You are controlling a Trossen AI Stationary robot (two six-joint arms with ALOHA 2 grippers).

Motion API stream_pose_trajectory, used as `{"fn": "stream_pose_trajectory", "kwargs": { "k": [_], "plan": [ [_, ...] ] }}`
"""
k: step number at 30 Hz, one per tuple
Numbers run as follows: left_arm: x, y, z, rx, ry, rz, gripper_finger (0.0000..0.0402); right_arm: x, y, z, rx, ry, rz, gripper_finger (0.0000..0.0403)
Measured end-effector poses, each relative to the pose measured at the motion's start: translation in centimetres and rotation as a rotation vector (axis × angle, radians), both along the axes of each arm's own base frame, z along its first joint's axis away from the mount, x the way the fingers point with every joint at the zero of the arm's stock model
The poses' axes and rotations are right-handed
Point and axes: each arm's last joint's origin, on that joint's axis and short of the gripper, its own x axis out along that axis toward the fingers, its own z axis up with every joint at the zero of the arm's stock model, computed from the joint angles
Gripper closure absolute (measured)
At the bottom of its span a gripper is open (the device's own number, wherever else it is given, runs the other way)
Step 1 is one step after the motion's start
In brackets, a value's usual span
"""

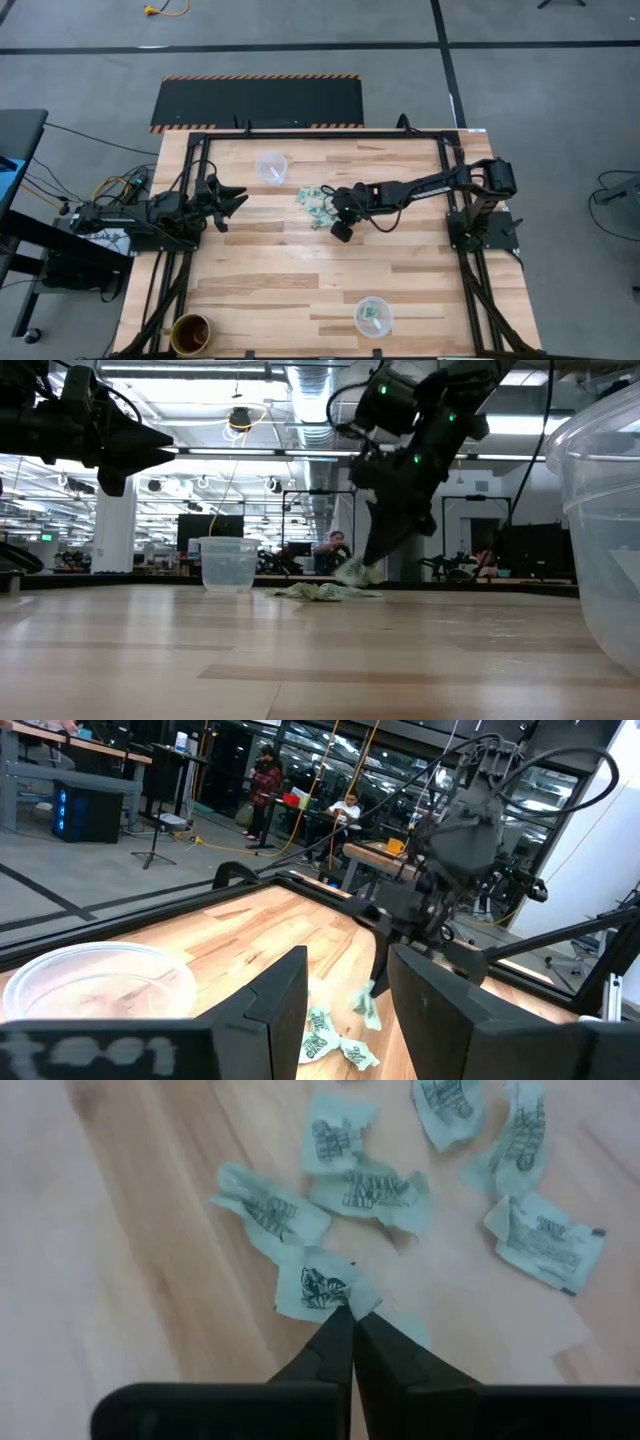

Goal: Pick and place Stevia / Truvia into bins
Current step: Put the white stevia packet into the bottom transparent container

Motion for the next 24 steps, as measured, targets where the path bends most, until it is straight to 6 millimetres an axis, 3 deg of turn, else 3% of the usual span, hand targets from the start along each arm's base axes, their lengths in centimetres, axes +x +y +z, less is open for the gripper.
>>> {"fn": "stream_pose_trajectory", "kwargs": {
  "k": [9,24],
  "plan": [
    [0.0,0.0,0.0,0.000,0.000,0.000,0.0271,-1.3,0.1,3.8,-0.070,-0.086,-0.032,0.0402],
    [0.0,0.0,0.0,0.000,0.000,0.000,0.0271,-1.8,0.9,3.3,-0.062,-0.013,0.005,0.0402]
  ]
}}
